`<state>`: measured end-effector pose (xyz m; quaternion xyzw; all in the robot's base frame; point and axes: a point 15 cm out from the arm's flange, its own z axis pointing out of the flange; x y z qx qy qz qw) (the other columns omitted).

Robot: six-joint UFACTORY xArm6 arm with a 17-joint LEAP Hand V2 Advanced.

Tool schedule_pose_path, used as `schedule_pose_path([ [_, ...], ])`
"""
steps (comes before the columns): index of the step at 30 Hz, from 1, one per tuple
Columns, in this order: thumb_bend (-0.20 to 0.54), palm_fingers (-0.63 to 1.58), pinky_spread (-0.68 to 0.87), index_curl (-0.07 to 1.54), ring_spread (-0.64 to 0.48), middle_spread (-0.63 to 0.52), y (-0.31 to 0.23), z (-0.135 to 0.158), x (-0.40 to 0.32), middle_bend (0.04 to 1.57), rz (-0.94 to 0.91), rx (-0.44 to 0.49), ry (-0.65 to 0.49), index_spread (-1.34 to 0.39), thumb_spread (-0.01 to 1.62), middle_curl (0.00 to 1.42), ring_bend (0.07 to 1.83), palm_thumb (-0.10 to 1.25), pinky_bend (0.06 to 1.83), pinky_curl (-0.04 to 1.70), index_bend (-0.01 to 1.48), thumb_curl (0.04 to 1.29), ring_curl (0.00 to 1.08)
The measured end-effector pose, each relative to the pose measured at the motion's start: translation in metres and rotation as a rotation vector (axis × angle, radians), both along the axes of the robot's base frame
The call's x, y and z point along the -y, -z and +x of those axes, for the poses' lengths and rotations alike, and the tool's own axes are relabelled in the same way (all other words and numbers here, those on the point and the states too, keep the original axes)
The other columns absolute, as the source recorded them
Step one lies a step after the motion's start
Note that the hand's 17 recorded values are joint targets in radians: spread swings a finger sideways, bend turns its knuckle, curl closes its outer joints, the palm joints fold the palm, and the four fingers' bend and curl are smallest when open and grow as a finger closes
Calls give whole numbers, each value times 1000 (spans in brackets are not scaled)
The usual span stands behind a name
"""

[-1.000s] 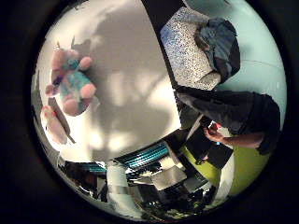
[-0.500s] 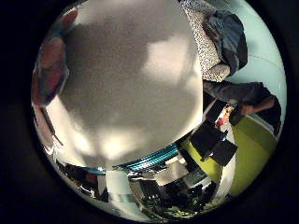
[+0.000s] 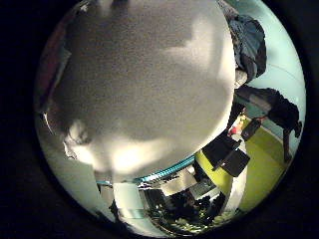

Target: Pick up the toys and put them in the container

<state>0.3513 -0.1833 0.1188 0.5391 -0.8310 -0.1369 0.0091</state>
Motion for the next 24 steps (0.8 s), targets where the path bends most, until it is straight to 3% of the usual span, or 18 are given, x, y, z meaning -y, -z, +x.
schedule_pose_path([
  [5, -7, 1129, -348, 653, -312, -314, -33, 3, 4, 967, -38, 48, -7, -461, 1055, 811, 1197, 873, 1143, 554, 708, 445, 614],
  [10, -2, 1076, -274, 854, -277, -289, -86, 7, 7, 1130, -97, 140, -10, -395, 1087, 944, 1324, 975, 1271, 719, 967, 484, 703],
  [17, -13, 1017, -217, 946, -256, -249, -146, -33, -22, 1210, -65, 109, -32, -324, 1085, 1000, 1360, 1026, 1323, 892, 1037, 541, 772],
  [24, -13, 987, -189, 979, -261, -229, -233, -51, -66, 1248, -76, 164, -122, -300, 1081, 1009, 1376, 1027, 1300, 1019, 1059, 577, 826],
])
